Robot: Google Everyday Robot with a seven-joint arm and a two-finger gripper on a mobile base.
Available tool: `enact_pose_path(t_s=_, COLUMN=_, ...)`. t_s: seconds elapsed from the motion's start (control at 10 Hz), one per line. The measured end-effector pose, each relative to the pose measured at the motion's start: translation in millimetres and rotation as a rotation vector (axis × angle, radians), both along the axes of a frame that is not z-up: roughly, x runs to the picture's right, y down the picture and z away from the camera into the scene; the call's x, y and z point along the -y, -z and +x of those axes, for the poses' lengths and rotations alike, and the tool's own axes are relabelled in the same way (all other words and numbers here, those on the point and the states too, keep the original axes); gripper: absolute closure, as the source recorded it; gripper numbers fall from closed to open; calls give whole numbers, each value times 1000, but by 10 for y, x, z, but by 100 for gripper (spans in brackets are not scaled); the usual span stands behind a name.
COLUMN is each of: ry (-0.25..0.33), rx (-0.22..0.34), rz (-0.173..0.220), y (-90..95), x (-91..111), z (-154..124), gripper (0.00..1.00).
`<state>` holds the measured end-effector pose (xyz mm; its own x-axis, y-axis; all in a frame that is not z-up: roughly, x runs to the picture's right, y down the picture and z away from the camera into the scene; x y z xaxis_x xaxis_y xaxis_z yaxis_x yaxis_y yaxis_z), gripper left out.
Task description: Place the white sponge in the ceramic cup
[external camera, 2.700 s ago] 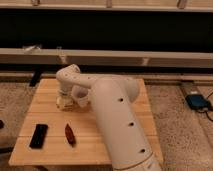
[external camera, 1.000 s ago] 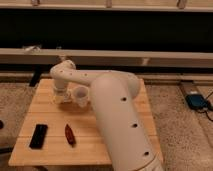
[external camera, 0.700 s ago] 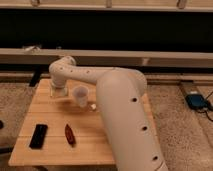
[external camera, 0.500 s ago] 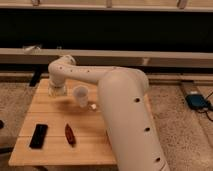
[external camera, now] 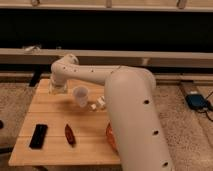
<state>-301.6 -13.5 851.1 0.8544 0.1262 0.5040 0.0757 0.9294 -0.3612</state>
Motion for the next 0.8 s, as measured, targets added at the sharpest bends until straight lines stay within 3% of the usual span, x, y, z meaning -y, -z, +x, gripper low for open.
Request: enact_pose_path(t_s=0.8, ry=-90, rx=41, rz=34, y=211, x=270, z=218, gripper=100)
